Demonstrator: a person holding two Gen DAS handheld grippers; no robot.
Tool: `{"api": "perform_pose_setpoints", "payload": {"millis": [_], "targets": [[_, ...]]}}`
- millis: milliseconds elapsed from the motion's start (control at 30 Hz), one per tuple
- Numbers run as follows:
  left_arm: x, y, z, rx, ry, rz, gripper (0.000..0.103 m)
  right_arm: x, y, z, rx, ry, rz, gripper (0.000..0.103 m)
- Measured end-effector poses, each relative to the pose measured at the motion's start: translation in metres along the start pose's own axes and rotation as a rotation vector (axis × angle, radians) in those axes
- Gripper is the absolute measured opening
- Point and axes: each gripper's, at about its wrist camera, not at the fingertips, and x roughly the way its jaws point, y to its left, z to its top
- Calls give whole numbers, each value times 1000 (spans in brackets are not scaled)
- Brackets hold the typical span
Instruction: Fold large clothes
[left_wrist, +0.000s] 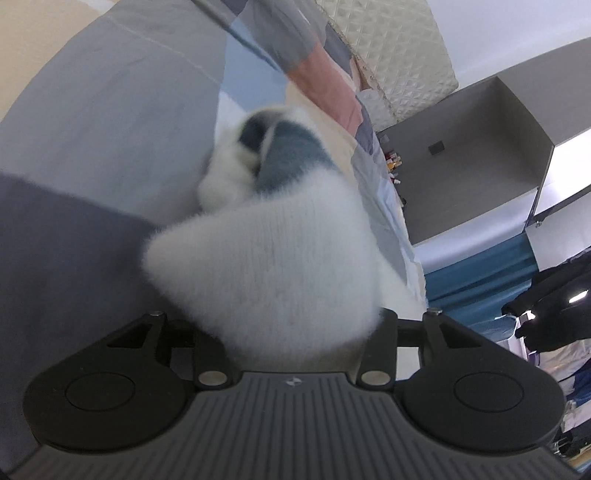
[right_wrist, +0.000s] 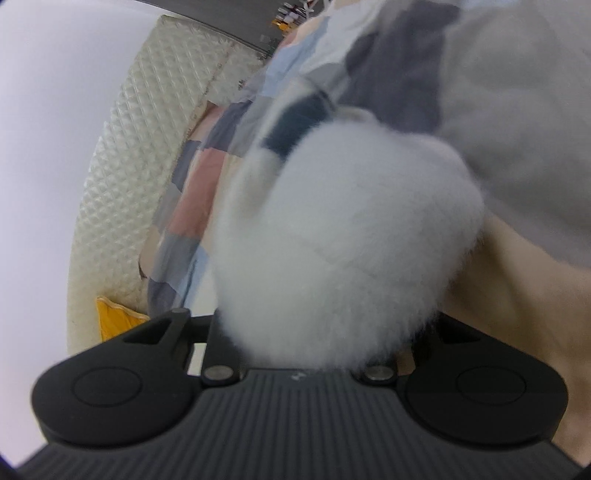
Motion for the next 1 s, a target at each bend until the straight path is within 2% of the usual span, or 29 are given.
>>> {"api": "perform_pose_setpoints", "payload": {"millis": [100,200,300,433,567,700,833,1000], "targets": [[-4,2,-8,-44,-16,7,51,-1,0,-3,35,-4,-19,41],[-10,-5,-10,-50,-5,36,52,-7,8,-3,63,14,-74,45],[-21,-20,-10,-24,38,95,54,-22,17,-4,86,23,-151,49],[-42,-41,-15,41,48,183,60,-46,40,-11,21,26,-226,49],[-72,-66,-21,114,46,254,60,-80,52,-15,-6,16,-225,49],[-115,-99,-31,192,8,278,61,-115,70,-20,-46,-6,-194,49],[-157,-141,-46,311,-31,341,63,-147,99,-24,-108,-22,-155,49],[-208,-194,-76,448,-89,379,79,-184,138,-34,-222,-8,-113,49]]}}
